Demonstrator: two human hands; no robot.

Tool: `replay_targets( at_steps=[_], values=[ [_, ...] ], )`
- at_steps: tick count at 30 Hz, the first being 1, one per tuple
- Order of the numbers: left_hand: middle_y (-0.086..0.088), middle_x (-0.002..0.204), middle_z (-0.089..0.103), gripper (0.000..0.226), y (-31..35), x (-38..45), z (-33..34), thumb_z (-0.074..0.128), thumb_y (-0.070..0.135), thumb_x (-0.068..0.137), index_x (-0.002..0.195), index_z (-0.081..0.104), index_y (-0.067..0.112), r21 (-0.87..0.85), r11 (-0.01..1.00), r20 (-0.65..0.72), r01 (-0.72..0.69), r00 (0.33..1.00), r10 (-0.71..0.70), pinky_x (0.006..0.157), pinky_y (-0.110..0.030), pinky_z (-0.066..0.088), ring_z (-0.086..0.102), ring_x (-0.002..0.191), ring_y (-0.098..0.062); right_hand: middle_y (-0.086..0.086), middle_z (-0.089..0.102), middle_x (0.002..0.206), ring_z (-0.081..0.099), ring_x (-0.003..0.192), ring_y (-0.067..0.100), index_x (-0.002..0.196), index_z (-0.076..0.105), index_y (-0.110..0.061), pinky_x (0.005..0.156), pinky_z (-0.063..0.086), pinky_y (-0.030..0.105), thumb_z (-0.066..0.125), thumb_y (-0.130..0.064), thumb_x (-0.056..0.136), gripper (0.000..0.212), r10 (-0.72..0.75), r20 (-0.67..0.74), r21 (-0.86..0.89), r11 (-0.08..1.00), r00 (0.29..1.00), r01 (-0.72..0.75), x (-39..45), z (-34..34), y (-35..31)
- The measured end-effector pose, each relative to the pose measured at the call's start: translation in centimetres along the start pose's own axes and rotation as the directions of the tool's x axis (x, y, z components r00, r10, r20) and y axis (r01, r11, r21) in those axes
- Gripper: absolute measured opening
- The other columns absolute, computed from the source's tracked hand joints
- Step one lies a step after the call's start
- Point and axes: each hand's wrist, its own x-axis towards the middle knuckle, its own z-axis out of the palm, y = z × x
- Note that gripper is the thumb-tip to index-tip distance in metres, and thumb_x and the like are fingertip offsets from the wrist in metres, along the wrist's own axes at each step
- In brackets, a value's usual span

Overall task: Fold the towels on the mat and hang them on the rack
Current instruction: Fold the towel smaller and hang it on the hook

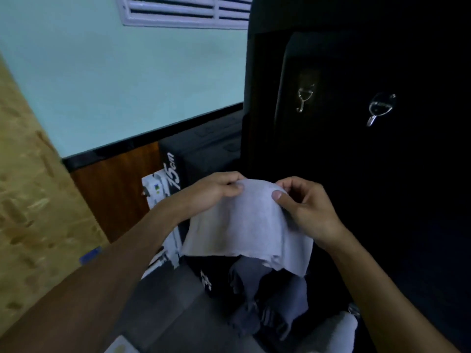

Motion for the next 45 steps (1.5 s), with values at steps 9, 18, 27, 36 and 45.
replay_targets(
  at_steps=[9, 18, 27, 36, 45],
  values=[
    [-0.006, 0.090, 0.064, 0.022, 3.5, 6.1, -0.6, 0.045, 0.010, 0.100, 0.096, 0.067, 0.010, -0.330, 0.939, 0.032, -0.099, 0.993, 0.115, 0.081, -0.029, 0.042, 0.056, 0.087, -0.017, -0.005, 0.063, 0.092, 0.060, 0.079, 0.004, 0.104, 0.060, -0.022, 0.068, 0.047, 0.016, 0.060, 0.005, 0.087, 0.032, -0.123, -0.301, -0.063, 0.992, 0.946, 0.109, 1.4, -1.3, -2.6],
    [-0.010, 0.092, 0.067, 0.018, 11.8, 11.0, -1.3, 0.054, 0.005, 0.094, 0.087, 0.069, 0.012, -0.351, 0.910, -0.114, -0.221, 0.975, 0.193, 0.089, -0.035, 0.050, 0.062, 0.093, -0.022, -0.008, 0.059, 0.106, 0.057, 0.099, -0.002, 0.113, 0.071, -0.019, 0.081, 0.049, 0.012, 0.057, -0.004, 0.093, 0.028, -0.258, -0.596, -0.248, 0.960, 0.760, 0.132, 4.5, -1.7, -4.9],
    [0.002, 0.086, 0.071, 0.018, 11.7, 11.1, -0.7, 0.067, 0.024, 0.090, 0.083, 0.077, 0.011, 0.055, 0.959, -0.258, -0.278, 0.924, 0.283, 0.079, -0.025, 0.052, 0.067, 0.082, -0.010, -0.004, 0.058, 0.108, 0.058, 0.099, 0.002, 0.120, 0.068, -0.015, 0.089, 0.050, 0.018, 0.055, -0.006, 0.095, 0.029, -0.176, -0.687, -0.249, 0.969, 0.705, -0.001, 5.0, -0.5, -3.9],
    [0.010, 0.107, 0.066, 0.043, 11.7, 9.3, -1.7, 0.070, 0.032, 0.082, 0.121, 0.053, 0.031, 0.363, 0.906, -0.023, -0.216, 0.970, 0.241, 0.086, -0.030, 0.051, 0.064, 0.095, -0.007, 0.001, 0.049, 0.117, 0.052, 0.098, 0.006, 0.124, 0.059, -0.027, 0.078, 0.046, 0.020, 0.062, -0.032, 0.092, 0.033, -0.322, -0.589, -0.520, 0.853, 0.741, -0.043, 4.4, 0.2, -3.0],
    [-0.018, 0.105, 0.071, 0.023, 11.2, 9.6, -2.0, 0.061, 0.014, 0.090, 0.110, 0.069, 0.007, -0.099, 0.994, 0.189, -0.037, 0.980, 0.055, 0.096, -0.039, 0.050, 0.067, 0.104, -0.030, -0.016, 0.041, 0.135, 0.045, 0.117, -0.008, 0.147, 0.039, -0.022, 0.094, 0.042, 0.013, 0.050, -0.044, 0.095, 0.058, -0.102, -0.466, -0.149, 0.988, 0.879, 0.036, 5.1, 0.9, -3.9]
  ],
)
